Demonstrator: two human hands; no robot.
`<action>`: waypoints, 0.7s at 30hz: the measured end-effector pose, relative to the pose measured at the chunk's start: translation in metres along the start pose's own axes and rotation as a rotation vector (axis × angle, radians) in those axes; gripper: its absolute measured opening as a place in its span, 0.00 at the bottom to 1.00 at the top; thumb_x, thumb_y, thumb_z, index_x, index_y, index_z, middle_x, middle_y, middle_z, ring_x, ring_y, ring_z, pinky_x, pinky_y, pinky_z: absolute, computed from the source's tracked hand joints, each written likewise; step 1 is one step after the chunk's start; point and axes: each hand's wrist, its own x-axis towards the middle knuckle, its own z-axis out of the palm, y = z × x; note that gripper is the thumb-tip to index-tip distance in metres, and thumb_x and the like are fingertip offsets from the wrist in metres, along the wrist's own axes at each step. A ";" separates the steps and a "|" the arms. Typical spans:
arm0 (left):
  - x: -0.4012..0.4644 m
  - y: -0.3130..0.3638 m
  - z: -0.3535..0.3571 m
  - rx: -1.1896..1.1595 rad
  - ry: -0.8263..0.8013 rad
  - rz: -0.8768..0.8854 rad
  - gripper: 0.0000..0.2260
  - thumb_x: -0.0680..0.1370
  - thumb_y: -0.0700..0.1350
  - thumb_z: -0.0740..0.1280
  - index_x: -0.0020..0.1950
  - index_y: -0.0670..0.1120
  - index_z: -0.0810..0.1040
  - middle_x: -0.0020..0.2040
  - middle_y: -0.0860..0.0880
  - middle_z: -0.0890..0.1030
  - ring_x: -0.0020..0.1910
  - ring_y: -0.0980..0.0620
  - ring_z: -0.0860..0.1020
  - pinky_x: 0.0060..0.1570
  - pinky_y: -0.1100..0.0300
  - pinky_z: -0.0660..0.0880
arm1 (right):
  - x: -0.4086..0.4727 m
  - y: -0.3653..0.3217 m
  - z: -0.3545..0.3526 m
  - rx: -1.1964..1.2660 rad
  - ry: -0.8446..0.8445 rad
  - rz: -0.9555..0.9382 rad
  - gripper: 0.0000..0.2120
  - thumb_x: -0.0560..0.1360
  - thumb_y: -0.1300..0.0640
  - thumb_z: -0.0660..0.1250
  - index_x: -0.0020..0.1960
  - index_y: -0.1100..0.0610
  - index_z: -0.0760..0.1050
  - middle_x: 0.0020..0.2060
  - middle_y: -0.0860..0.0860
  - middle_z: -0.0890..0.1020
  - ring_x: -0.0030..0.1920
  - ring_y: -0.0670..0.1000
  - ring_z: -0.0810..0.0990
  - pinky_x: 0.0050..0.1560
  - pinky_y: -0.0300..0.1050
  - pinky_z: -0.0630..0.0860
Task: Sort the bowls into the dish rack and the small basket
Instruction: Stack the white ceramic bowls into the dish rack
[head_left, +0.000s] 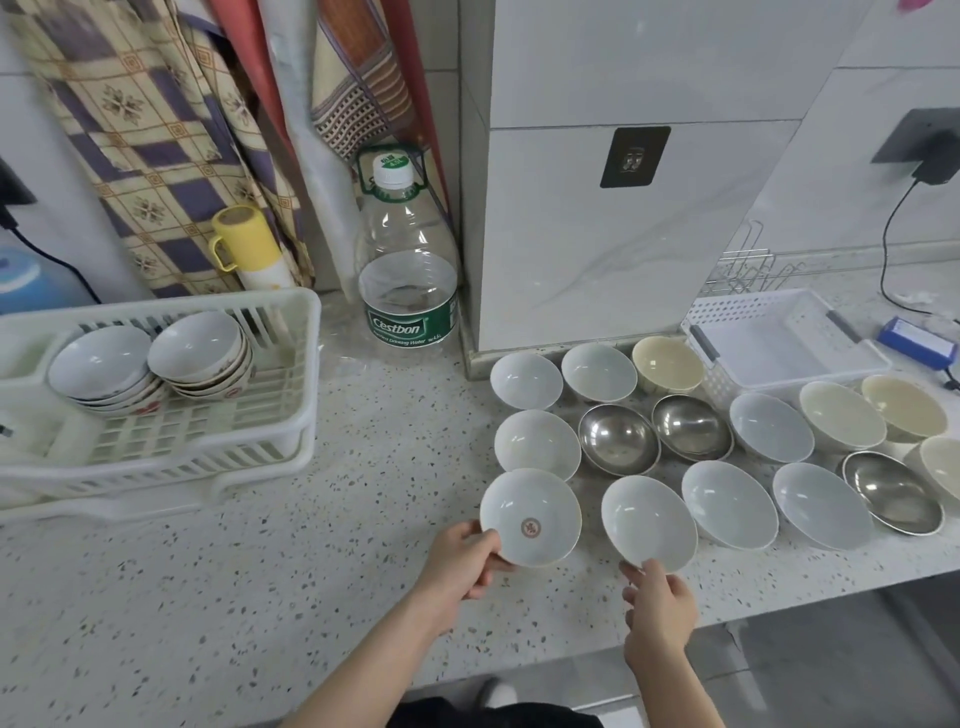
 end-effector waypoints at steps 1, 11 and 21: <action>0.000 0.001 -0.004 -0.005 0.001 0.007 0.10 0.74 0.37 0.63 0.53 0.44 0.79 0.39 0.41 0.87 0.23 0.57 0.71 0.22 0.65 0.62 | -0.001 0.001 0.002 0.010 0.023 -0.003 0.16 0.74 0.58 0.61 0.58 0.65 0.74 0.43 0.56 0.85 0.32 0.50 0.69 0.32 0.42 0.64; -0.016 0.024 -0.081 -0.094 0.039 0.102 0.10 0.75 0.38 0.63 0.54 0.43 0.79 0.40 0.39 0.86 0.23 0.56 0.68 0.22 0.64 0.61 | -0.055 0.021 0.043 0.032 0.120 -0.123 0.16 0.71 0.54 0.61 0.55 0.62 0.75 0.39 0.51 0.85 0.43 0.51 0.74 0.41 0.46 0.69; -0.063 0.051 -0.213 -0.242 0.152 0.267 0.10 0.75 0.37 0.61 0.53 0.42 0.79 0.40 0.37 0.85 0.21 0.56 0.65 0.20 0.65 0.61 | -0.165 0.015 0.130 0.018 -0.158 -0.239 0.08 0.73 0.60 0.61 0.50 0.62 0.74 0.39 0.54 0.86 0.32 0.49 0.63 0.32 0.44 0.64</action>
